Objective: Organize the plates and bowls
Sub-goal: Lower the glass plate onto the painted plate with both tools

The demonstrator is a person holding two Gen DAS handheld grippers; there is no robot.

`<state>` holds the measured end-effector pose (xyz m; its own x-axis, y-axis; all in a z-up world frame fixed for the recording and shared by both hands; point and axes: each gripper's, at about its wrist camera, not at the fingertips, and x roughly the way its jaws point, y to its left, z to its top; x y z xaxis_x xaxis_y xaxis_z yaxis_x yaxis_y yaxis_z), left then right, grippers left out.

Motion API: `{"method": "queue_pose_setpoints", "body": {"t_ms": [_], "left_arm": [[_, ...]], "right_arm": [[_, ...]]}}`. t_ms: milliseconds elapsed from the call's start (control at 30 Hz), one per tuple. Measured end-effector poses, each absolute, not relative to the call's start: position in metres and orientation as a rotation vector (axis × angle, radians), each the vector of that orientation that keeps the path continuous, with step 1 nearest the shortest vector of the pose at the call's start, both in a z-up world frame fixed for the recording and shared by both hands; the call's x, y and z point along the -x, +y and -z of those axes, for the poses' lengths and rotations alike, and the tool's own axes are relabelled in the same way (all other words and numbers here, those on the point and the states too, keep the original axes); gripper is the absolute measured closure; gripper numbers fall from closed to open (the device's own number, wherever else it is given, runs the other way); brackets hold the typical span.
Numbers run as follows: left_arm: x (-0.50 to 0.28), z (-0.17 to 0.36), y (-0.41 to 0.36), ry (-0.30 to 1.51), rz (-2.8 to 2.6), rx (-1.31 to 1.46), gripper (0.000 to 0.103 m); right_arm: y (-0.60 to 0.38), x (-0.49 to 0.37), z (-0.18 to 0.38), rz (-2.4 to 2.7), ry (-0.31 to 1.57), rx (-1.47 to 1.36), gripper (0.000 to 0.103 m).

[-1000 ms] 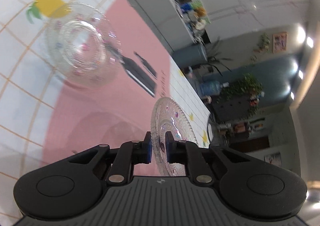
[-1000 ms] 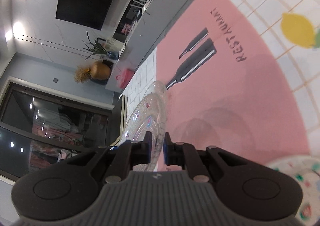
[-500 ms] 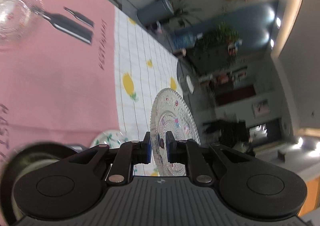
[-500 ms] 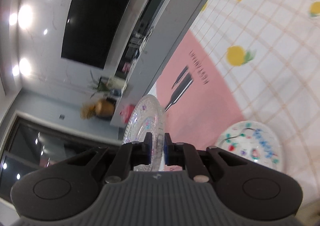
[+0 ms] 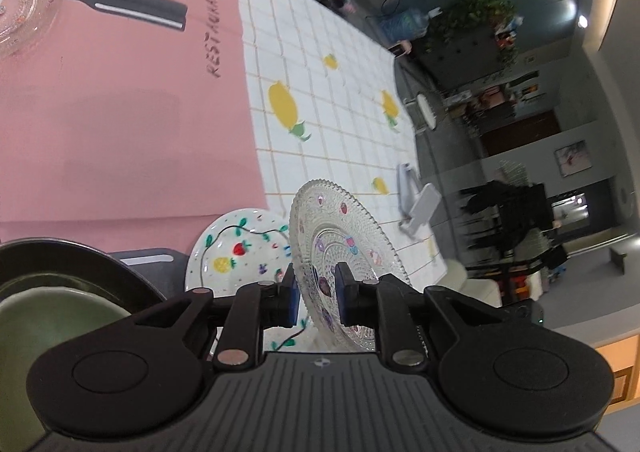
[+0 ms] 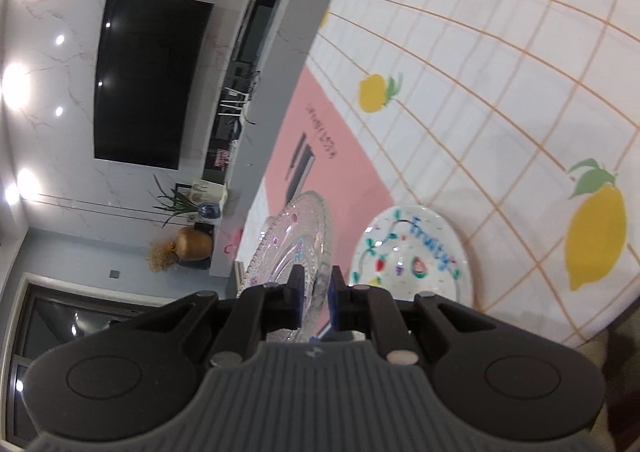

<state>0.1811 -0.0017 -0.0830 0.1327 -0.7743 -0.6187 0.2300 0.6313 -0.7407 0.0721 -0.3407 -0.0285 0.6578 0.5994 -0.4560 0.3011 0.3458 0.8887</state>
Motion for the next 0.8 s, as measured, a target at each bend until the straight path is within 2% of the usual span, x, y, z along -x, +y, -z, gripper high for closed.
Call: {"method": "queue_pose_setpoints", "body": {"t_ms": [233, 800], "left_arm": [[-0.178, 0.085, -0.012, 1.265, 0.754, 0.475, 0.081], [-0.174, 0.086, -0.021, 1.310, 0.675, 0.498, 0.080]], "right_arm": [[-0.353, -0.073, 0.057, -0.228, 0.926, -1.372, 0.092], [-0.370, -0.078, 0.083, -0.240, 0.961, -1.540, 0.093]]}}
